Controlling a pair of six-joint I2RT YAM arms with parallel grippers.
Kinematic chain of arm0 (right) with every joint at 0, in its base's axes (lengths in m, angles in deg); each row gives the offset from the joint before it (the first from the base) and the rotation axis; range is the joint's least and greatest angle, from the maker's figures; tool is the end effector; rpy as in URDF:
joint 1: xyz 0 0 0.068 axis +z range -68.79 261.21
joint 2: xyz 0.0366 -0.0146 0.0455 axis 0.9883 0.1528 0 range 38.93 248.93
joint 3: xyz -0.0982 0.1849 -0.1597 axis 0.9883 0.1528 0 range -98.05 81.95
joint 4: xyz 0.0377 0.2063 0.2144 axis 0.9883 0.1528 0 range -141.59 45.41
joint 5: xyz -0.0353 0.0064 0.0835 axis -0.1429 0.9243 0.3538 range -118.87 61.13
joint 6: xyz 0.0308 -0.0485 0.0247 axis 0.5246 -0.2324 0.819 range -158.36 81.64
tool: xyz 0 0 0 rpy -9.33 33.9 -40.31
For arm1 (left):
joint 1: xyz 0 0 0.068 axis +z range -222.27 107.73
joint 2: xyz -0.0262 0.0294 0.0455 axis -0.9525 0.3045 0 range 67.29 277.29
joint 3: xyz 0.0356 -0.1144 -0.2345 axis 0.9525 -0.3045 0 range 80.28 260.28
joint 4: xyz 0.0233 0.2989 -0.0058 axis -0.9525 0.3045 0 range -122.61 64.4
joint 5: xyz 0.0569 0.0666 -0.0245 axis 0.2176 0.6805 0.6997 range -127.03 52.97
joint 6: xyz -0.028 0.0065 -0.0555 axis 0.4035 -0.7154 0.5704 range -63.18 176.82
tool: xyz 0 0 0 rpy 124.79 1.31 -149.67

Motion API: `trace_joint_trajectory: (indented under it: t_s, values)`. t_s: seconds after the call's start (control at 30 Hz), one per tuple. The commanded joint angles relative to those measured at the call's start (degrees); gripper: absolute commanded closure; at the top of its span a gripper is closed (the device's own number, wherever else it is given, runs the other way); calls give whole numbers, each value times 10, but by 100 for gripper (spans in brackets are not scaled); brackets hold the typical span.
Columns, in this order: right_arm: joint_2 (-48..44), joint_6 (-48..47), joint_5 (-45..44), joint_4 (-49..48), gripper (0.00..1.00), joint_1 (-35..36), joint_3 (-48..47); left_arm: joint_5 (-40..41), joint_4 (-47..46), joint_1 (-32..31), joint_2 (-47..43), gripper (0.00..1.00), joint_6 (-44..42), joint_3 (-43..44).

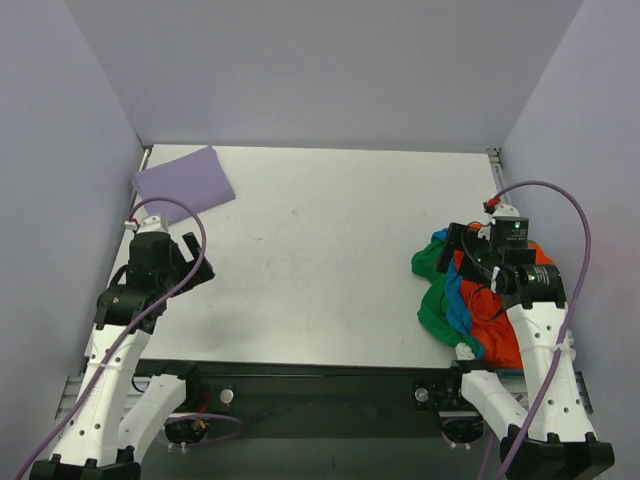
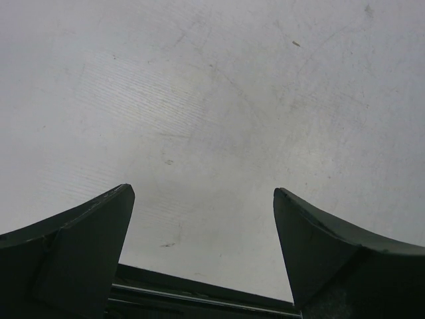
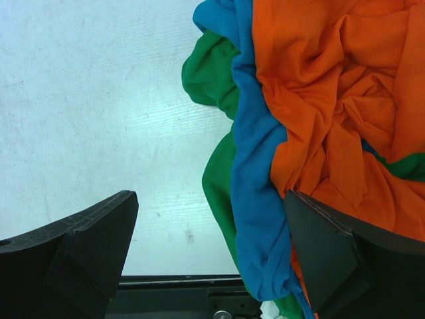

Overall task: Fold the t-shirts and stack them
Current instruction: Grab crumpled tshirt from the corner of the board with the right arm

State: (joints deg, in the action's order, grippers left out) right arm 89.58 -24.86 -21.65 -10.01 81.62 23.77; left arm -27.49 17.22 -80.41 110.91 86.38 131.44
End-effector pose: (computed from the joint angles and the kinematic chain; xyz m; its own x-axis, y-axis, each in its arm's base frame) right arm 0.2346 0.0077 0.3391 -0.5705 0.2275 -0.7891 0.0226 0.9648 0.2619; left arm 0.1999 -0.0206 0.3044 -0.5884 -0.4073 -0.6985 -0.3127 0.9113 -0.2680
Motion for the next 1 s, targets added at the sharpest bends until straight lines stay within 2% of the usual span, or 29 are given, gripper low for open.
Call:
trace_joint_trajectory:
  t_s: [0.0, 0.33, 0.5, 0.6, 0.77, 0.97]
  values:
    - [-13, -3, -3, 29, 1, -3, 3, 5, 45, 2, -12, 3, 4, 49]
    - [-5, 22, -55, 59, 1, -3, -10, -51, 43, 2, -18, 3, 29, 52]
    - [34, 34, -65, 57, 2, -36, -15, -49, 29, 2, -2, 3, 26, 58]
    - [69, 36, -58, 39, 6, -64, -20, -51, 7, 2, 14, 3, 25, 53]
    - [124, 37, -26, 3, 18, -104, -23, -66, -52, 2, 51, 3, 14, 37]
    - [181, 22, -38, -32, 23, -135, -15, -73, -110, -2, 87, 3, 5, 20]
